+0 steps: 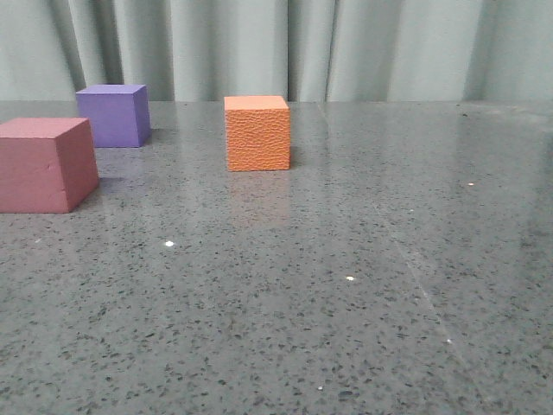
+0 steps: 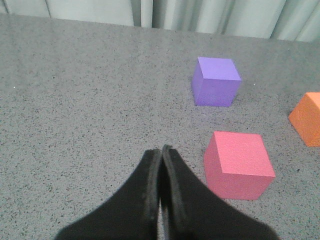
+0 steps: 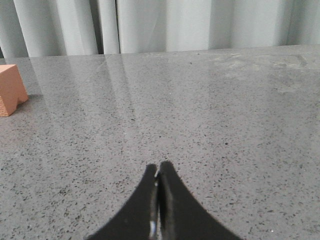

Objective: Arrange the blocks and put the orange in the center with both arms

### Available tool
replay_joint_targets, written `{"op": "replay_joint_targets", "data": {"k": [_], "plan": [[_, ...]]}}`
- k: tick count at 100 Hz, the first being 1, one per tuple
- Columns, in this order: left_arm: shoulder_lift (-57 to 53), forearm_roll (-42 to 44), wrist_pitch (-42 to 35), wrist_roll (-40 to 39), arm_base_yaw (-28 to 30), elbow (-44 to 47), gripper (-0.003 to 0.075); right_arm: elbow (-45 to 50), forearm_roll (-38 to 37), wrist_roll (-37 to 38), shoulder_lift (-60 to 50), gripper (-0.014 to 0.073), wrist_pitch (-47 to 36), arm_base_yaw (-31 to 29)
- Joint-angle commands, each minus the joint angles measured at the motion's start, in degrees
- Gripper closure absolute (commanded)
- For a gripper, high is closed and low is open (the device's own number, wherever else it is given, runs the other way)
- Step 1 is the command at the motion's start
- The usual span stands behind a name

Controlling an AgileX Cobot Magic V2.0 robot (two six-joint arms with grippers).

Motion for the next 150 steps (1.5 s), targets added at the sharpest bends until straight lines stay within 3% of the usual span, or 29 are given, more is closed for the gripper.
{"op": "replay_joint_targets", "data": {"k": [1,22,33,42,47,53,62,74,110,150], "plan": [[1.4,-0.5,-3.3,0.1,0.1,-2.0,0.0739,-0.8,0.2,-0.4,-1.4,0.0662,-5.0,-0.2],[2.0,-0.5,-3.7,0.1,0.1,-2.0,0.0736,-0.8,0.2,-0.4,-1.4,0.0662,-5.0,-0.2],[2.0,-0.9,-3.7,0.1,0.1,-2.0,0.0669,-0.8,0.2,-0.4,-1.4,0.0662,-5.0,-0.2],[2.0,-1.5,-3.7,0.1,0.1,-2.0,0.0519,-0.8,0.2,-0.4,-1.4,0.0662,-5.0,-0.2],[2.0,-1.5,-3.6,0.2,0.1,-2.0,0.0398,-0.8,0.2,-0.4,-1.4,0.0662,-5.0,-0.2],[2.0,-1.5,-3.6,0.2,0.1,-2.0,0.0189,-0.8,0.2,-0.4,-1.4,0.0662,-5.0,-0.2],[2.0,-1.5,-4.4,0.2,0.1,-2.0,-0.0004,-0.8,0.2,-0.4,-1.4,0.0662,-5.0,-0.2],[2.0,-1.4,-4.7,0.2,0.1,-2.0,0.0072,-0.8,0.2,-0.4,-1.4,0.0662,-5.0,-0.2],[8.5,-10.2,-4.8,1.4,-1.2,-8.6,0.0081,-0.8,0.2,-0.4,-1.4,0.0662,-5.0,-0.2],[33.3,-7.7,-10.5,-3.8,-20.2,-26.1,0.0091,-0.8,0.2,-0.4,-1.4,0.0662,-5.0,-0.2]]}}
